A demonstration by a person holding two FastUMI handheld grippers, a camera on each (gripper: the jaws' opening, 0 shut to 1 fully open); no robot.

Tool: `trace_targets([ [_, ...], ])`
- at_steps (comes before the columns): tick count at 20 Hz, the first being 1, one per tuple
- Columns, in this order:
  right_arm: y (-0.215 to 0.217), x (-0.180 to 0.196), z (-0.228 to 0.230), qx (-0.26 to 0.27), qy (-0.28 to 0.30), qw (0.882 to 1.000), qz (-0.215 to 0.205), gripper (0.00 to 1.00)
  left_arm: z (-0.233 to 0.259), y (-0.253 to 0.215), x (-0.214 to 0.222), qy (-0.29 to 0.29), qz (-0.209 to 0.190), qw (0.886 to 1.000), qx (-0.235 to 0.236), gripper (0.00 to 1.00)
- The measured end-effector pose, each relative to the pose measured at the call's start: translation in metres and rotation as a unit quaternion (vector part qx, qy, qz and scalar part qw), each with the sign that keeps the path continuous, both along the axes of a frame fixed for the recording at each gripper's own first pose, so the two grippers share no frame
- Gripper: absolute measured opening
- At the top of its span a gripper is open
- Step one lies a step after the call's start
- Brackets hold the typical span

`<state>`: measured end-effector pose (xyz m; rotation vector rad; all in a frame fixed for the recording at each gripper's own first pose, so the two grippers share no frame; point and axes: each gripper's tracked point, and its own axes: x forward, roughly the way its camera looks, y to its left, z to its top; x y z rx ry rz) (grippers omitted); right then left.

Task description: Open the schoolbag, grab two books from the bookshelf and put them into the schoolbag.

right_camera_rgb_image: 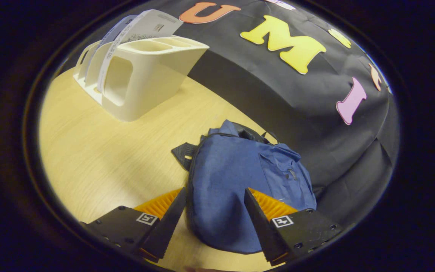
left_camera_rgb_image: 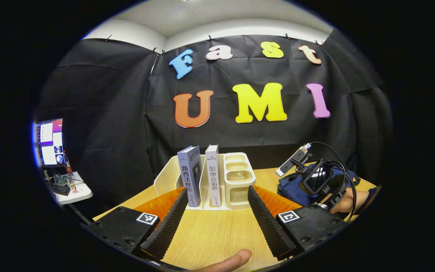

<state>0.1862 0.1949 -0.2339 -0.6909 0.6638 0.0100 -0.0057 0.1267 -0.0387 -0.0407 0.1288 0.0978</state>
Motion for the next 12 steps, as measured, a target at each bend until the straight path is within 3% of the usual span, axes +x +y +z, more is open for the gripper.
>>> trace_targets([
  [1,-0.002,-0.001,0.0,-0.001,0.004,1.0,-0.005,0.96,0.0,0.0,0.001,0.001,0.0,1.0,-0.002,0.99],
  [3,-0.008,0.0,0.003,-0.004,0.0,1.0,-0.018,0.8,-0.001,-0.002,0.001,0.002,-0.003,1.0,-0.005,0.99],
  [6,-0.014,-0.002,0.008,0.006,0.002,0.999,-0.033,0.68,-0.001,-0.005,0.001,0.003,-0.007,1.0,-0.01,0.99],
  [7,-0.015,-0.003,0.014,0.007,0.001,0.999,-0.034,0.6,-0.002,-0.006,0.002,0.003,-0.008,1.0,-0.01,0.99],
  [12,-0.025,0.006,0.038,0.009,-0.009,0.999,-0.051,0.59,-0.004,-0.008,0.001,0.007,-0.01,1.0,-0.014,0.99],
])
